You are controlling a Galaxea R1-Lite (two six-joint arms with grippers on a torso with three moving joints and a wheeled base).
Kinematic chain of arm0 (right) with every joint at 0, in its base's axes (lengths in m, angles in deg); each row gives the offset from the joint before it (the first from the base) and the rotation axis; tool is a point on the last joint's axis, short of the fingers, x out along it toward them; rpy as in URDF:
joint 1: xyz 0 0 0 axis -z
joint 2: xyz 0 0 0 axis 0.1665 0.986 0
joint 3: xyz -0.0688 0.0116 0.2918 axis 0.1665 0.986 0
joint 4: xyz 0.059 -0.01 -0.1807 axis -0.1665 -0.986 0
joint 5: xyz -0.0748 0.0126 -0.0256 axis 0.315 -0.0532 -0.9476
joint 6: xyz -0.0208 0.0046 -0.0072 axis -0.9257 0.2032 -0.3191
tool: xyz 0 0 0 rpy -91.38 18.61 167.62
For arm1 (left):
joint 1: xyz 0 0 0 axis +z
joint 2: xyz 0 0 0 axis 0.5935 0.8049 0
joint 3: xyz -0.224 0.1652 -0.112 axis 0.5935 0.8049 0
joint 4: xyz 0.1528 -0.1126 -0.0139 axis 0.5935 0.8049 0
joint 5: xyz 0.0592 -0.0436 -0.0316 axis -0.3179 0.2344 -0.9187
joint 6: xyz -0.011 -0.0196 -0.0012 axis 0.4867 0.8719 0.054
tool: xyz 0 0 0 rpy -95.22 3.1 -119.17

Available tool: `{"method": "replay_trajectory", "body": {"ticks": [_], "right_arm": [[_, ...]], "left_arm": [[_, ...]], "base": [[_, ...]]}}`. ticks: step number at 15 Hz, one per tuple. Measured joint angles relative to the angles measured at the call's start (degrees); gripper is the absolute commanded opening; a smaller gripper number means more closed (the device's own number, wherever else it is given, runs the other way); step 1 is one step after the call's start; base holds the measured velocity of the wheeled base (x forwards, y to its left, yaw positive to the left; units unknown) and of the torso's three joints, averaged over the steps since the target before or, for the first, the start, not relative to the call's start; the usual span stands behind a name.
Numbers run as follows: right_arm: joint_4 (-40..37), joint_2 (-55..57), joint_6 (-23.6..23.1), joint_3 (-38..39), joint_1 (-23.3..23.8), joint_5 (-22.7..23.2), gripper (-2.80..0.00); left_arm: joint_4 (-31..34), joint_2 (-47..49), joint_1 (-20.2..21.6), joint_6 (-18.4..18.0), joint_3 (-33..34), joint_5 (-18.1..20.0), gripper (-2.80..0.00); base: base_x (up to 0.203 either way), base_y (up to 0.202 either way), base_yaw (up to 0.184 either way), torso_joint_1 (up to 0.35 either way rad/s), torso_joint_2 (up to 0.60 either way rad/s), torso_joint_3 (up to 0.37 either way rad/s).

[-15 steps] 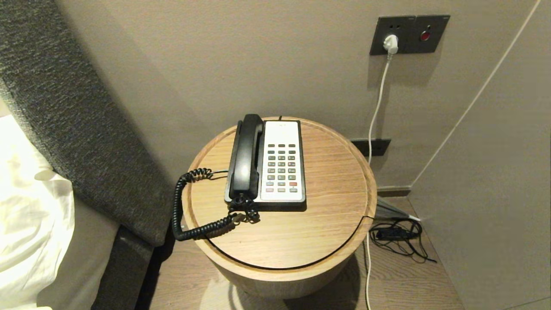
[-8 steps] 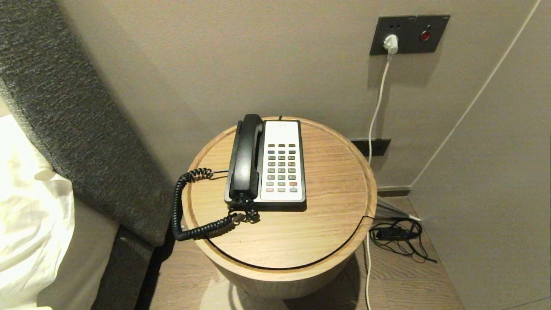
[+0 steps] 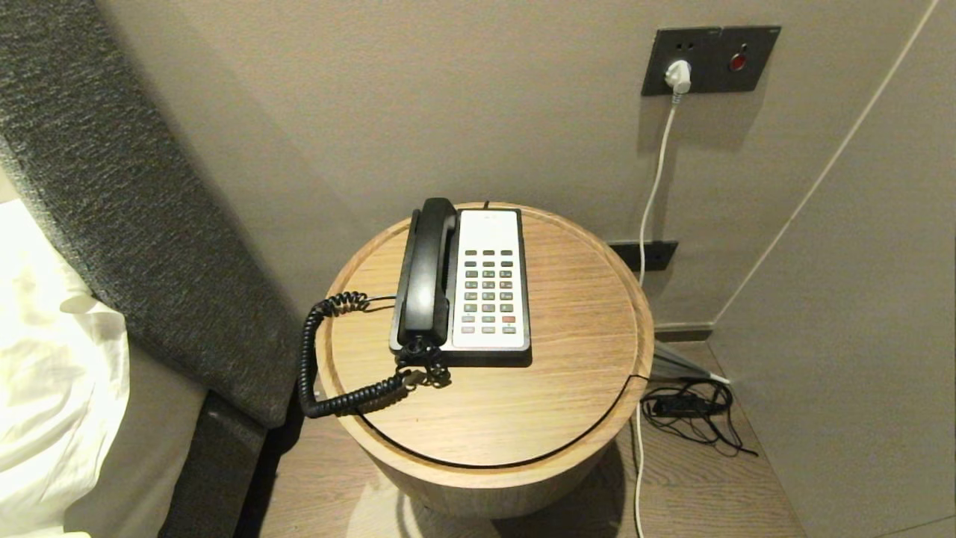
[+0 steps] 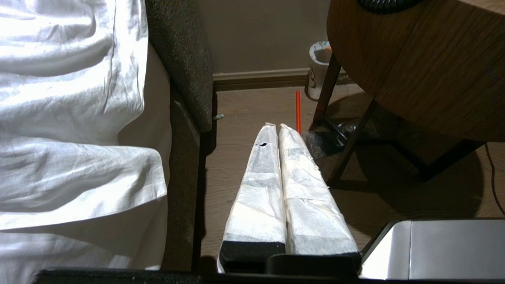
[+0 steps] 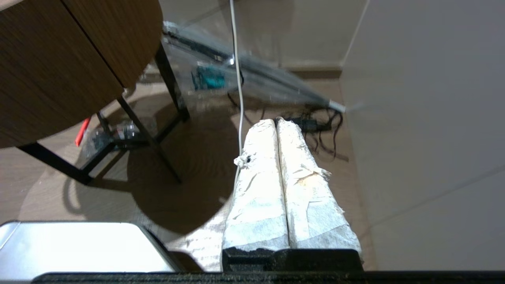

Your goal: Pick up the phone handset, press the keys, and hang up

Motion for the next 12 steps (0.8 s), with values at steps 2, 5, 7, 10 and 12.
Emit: {"method": "replay_trajectory", "body": {"ticks": [2,5,7,10,12], "right_arm": [[0.27,0.00,0.47,0.16,0.00,-0.12,-2.80],[0.57,-0.05,0.78,0.27,0.00,-0.26,-2.80],[0.58,-0.05,0.75,0.27,0.00,-0.26,-2.80],[0.61,-0.05,0.74,0.27,0.00,-0.26,-2.80],[0.63,-0.05,0.75,0.27,0.00,-0.21,-2.80]], "left_arm": [[-0.23,-0.32,0.00,0.21,0.11,-0.06,-2.80],[-0.34,-0.43,0.00,0.36,0.13,-0.17,-2.80],[-0.36,-0.48,0.00,0.37,0.13,-0.17,-2.80],[-0.38,-0.48,0.00,0.41,0.13,-0.20,-2.80],[-0.36,-0.48,0.00,0.39,0.13,-0.17,-2.80]], "base": [[0.000,0.000,0.000,0.000,0.00,0.000],[0.000,0.000,0.000,0.000,0.00,0.000],[0.000,0.000,0.000,0.000,0.00,0.000],[0.000,0.000,0.000,0.000,0.00,0.000],[0.000,0.000,0.000,0.000,0.00,0.000]]}}
